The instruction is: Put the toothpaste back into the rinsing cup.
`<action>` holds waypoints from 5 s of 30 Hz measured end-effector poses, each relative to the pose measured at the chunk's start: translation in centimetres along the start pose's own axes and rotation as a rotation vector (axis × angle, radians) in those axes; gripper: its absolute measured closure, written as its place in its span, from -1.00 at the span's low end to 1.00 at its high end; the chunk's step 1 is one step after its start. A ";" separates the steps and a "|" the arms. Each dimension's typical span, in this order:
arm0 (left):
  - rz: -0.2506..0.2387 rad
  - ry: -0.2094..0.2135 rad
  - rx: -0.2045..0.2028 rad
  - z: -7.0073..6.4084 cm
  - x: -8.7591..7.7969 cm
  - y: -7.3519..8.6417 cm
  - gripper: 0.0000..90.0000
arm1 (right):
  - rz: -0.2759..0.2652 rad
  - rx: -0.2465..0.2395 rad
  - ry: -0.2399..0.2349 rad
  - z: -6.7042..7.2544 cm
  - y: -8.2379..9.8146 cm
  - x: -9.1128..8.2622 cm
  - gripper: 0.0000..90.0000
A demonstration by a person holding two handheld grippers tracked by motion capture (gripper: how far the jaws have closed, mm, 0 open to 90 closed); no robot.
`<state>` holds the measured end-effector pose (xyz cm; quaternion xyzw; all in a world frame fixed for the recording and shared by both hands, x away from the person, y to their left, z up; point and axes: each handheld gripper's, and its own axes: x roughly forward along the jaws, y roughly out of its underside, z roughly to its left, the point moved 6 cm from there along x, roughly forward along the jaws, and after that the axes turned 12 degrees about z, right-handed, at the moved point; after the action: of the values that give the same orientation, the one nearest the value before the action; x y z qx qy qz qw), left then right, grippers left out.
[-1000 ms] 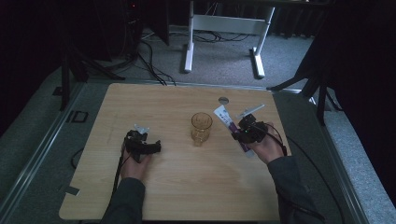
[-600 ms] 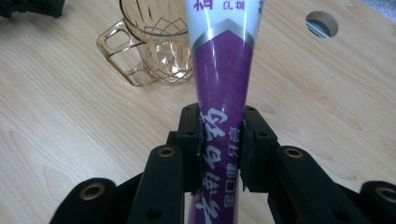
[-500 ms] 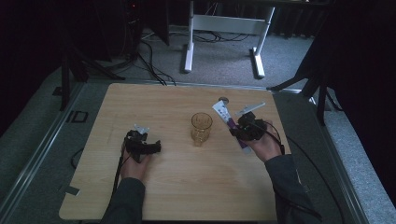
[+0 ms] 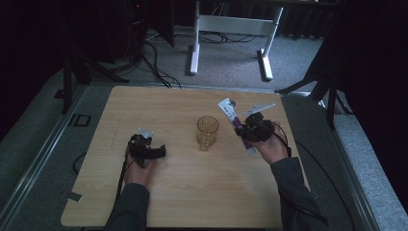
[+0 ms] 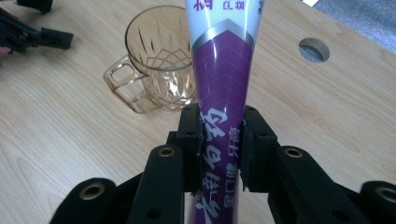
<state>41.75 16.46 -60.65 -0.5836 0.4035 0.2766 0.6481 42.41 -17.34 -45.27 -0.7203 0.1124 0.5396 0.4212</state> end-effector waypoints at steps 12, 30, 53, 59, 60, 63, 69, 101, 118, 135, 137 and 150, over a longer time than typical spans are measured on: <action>0.000 0.000 0.000 0.0 0.0 0.0 -0.80 | -0.059 0.015 -0.009 0.2 -0.9 -0.2 0.62; 0.000 0.000 -0.001 0.0 0.0 0.0 -0.80 | -0.150 0.042 -0.033 0.4 -2.2 -0.5 0.62; 0.000 0.000 -0.001 0.0 0.0 0.0 -0.80 | -0.231 0.058 -0.069 0.7 -3.3 -0.3 0.62; 0.000 0.000 0.000 0.0 0.0 0.0 -0.80 | -0.244 0.056 -0.066 0.7 -3.5 0.1 0.62; 0.000 0.000 0.000 0.0 0.0 0.0 -0.80 | -0.244 0.056 -0.066 0.7 -3.5 0.1 0.62; 0.000 0.000 -0.001 0.0 0.0 0.0 -0.80 | -0.258 0.067 -0.073 0.7 -3.7 0.2 0.62; 0.000 -0.001 0.000 0.0 0.0 0.0 -0.80 | -0.269 0.070 -0.080 0.8 -4.1 0.4 0.62; 0.000 0.001 -0.001 0.0 0.0 0.0 -0.80 | -0.338 0.100 -0.101 0.8 -5.4 1.0 0.62; -0.001 0.000 -0.001 0.0 0.0 0.0 -0.80 | -0.368 0.114 -0.093 0.7 -5.8 1.0 0.62; -0.001 0.000 0.000 0.0 0.0 0.0 -0.80 | -0.414 0.103 -0.095 1.5 -6.9 0.8 0.62; -0.001 0.000 0.000 0.0 0.0 -0.1 -0.80 | -0.419 0.102 -0.096 1.6 -7.0 0.8 0.62; -0.002 0.000 0.000 0.0 0.0 -0.1 -0.80 | -0.434 0.121 -0.113 1.6 -7.8 1.5 0.61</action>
<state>41.83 16.44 -60.65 -0.5839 0.4029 0.2761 0.6484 46.74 -10.88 -42.85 -0.6697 -0.0370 0.4681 0.5754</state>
